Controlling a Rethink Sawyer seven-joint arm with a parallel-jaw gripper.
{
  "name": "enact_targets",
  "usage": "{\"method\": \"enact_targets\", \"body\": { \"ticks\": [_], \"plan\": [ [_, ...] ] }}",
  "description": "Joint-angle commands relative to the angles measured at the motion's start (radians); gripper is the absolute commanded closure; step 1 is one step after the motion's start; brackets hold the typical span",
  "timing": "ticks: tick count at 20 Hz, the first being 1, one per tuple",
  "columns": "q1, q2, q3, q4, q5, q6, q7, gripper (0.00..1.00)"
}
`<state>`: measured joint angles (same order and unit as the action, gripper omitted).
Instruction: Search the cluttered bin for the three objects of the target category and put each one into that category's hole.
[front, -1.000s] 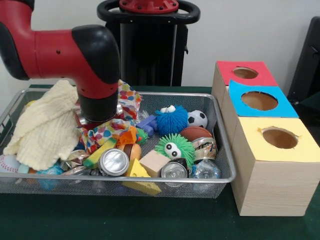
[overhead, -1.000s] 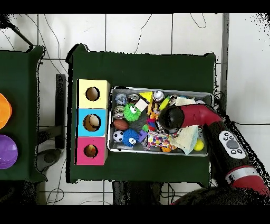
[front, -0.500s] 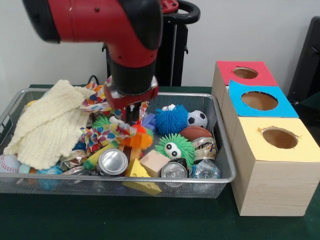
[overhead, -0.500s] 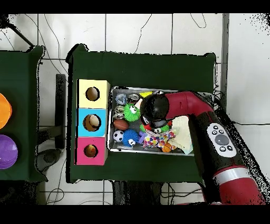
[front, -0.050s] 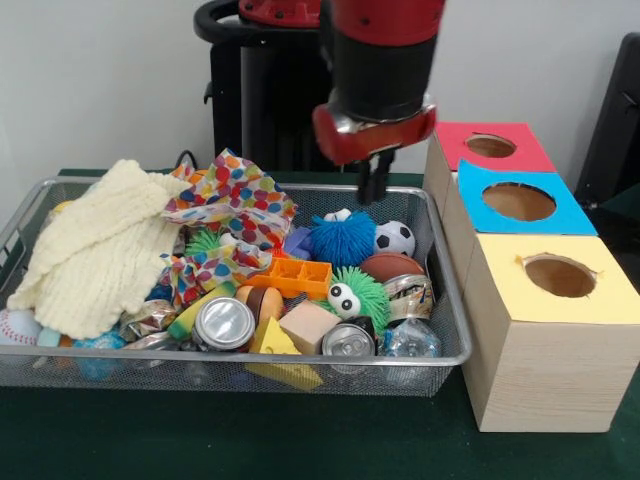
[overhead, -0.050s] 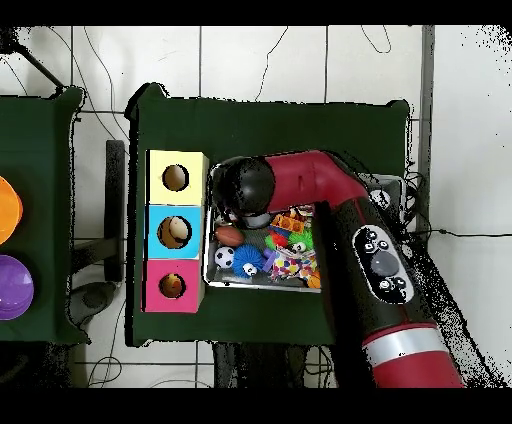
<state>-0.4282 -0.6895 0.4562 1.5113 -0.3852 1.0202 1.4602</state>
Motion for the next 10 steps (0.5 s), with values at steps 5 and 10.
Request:
{"method": "enact_targets", "body": {
  "ticks": [5, 10],
  "plan": [
    [0.067, 0.083, -0.157, 0.149, 0.026, -0.344, 0.410, 1.00],
    [0.108, 0.060, -0.204, 0.249, 0.046, -0.529, 0.490, 1.00]
  ]
}}
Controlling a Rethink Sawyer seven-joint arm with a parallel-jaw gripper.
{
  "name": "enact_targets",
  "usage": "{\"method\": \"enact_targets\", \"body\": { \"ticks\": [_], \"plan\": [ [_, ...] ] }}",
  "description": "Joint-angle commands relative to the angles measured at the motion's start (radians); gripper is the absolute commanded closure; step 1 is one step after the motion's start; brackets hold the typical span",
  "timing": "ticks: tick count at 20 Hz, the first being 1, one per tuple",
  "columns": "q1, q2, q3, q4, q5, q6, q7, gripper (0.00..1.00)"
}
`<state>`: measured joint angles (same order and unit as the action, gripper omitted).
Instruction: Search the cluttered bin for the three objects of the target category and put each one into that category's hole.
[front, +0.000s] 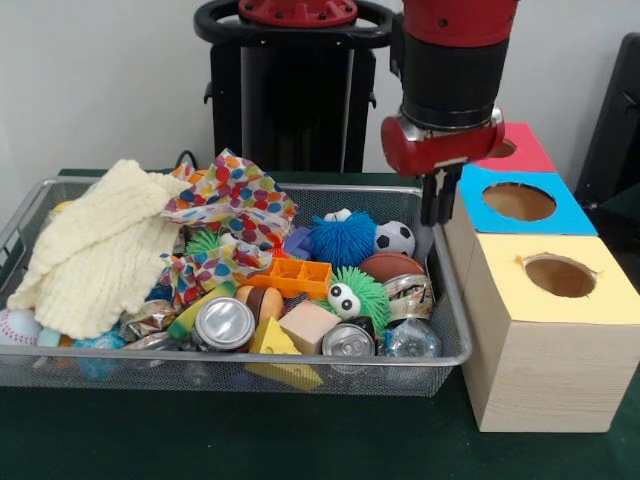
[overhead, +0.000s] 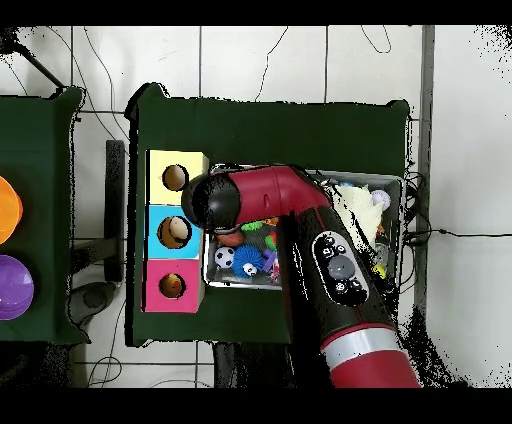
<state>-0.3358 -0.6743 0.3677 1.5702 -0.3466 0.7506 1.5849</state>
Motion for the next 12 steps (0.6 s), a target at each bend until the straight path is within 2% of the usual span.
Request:
{"method": "enact_targets", "body": {
  "ticks": [1, 4, 6, 12],
  "plan": [
    [0.016, 0.034, -0.117, 0.215, 0.019, -0.279, 0.365, 1.00],
    [0.047, 0.012, -0.155, 0.243, 0.010, -0.344, 0.370, 1.00],
    [0.053, 0.011, -0.166, 0.241, 0.023, -0.345, 0.359, 1.00],
    [0.027, -0.008, -0.173, 0.227, 0.043, -0.277, 0.281, 1.00]
  ]
}}
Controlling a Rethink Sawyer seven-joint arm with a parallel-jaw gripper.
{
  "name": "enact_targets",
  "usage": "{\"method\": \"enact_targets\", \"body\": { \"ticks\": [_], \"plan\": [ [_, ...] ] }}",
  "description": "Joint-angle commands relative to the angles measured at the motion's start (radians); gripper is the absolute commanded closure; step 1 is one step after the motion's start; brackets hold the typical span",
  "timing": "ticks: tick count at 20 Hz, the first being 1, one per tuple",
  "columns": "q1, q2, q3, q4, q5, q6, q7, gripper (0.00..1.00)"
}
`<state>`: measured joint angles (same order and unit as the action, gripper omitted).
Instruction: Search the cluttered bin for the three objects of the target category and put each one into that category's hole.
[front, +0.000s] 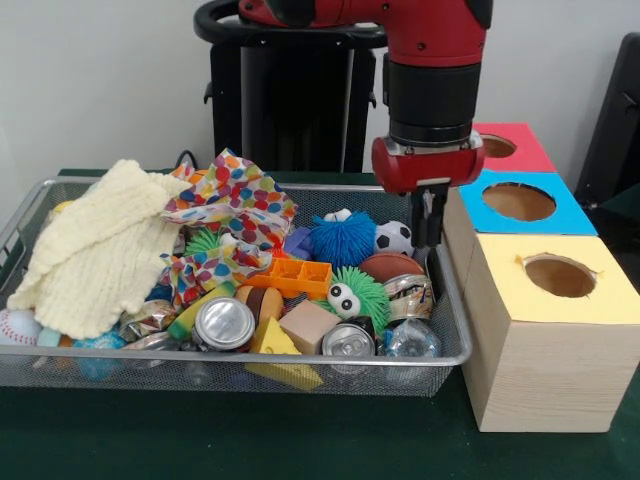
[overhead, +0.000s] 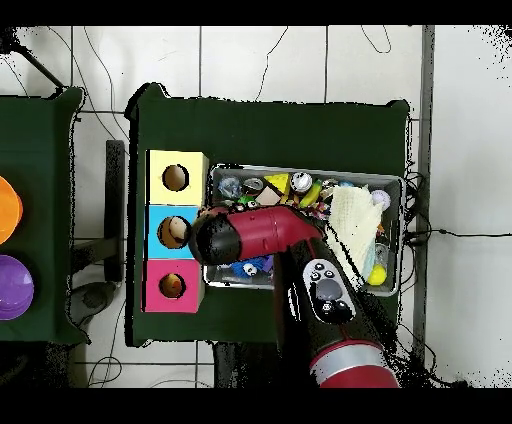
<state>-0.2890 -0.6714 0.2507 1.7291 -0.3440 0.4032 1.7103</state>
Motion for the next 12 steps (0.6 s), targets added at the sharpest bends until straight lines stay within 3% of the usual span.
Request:
{"method": "enact_targets", "body": {
  "ticks": [1, 6, 12],
  "plan": [
    [-0.026, -0.022, -0.058, 0.070, 0.039, 0.081, 0.142, 1.00],
    [-0.045, -0.065, -0.063, 0.044, 0.050, 0.171, 0.089, 1.00],
    [-0.045, -0.083, -0.065, 0.066, 0.042, 0.147, 0.102, 1.00]
  ]
}}
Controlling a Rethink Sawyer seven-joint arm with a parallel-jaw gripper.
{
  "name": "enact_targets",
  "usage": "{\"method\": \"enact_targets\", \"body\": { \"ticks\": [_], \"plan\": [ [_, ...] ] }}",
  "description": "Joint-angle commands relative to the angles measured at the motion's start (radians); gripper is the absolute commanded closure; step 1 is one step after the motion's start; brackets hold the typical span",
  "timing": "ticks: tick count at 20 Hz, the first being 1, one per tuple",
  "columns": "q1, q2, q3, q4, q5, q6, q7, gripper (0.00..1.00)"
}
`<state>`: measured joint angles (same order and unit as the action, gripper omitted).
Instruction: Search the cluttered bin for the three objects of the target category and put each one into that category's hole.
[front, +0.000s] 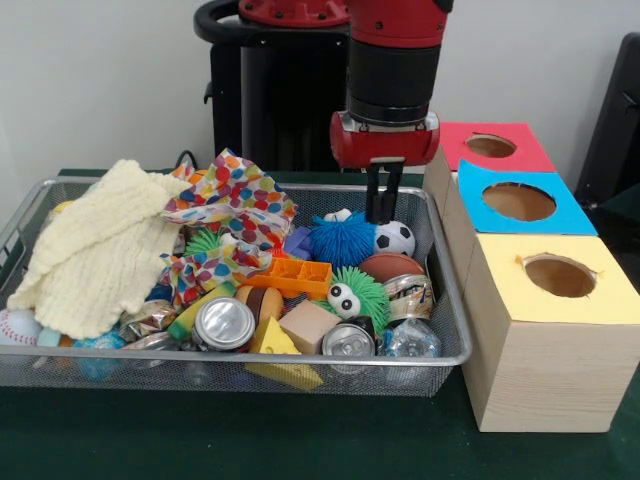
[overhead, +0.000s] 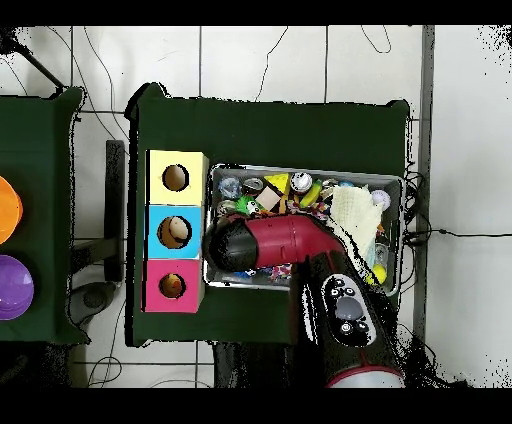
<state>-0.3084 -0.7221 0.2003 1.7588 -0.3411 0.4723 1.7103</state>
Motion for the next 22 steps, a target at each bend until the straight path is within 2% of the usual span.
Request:
{"method": "enact_targets", "body": {
  "ticks": [1, 8, 13, 17, 22],
  "plan": [
    [-0.028, -0.035, -0.013, 0.033, 0.039, 0.082, 0.097, 1.00],
    [-0.010, -0.016, -0.018, 0.011, 0.035, 0.081, 0.100, 1.00],
    [0.005, -0.030, -0.028, 0.021, 0.042, 0.089, 0.112, 1.00],
    [0.006, -0.046, -0.031, 0.000, 0.056, 0.180, 0.081, 1.00],
    [-0.014, -0.057, -0.040, -0.082, -0.001, 0.279, -0.027, 1.00]
  ]
}}
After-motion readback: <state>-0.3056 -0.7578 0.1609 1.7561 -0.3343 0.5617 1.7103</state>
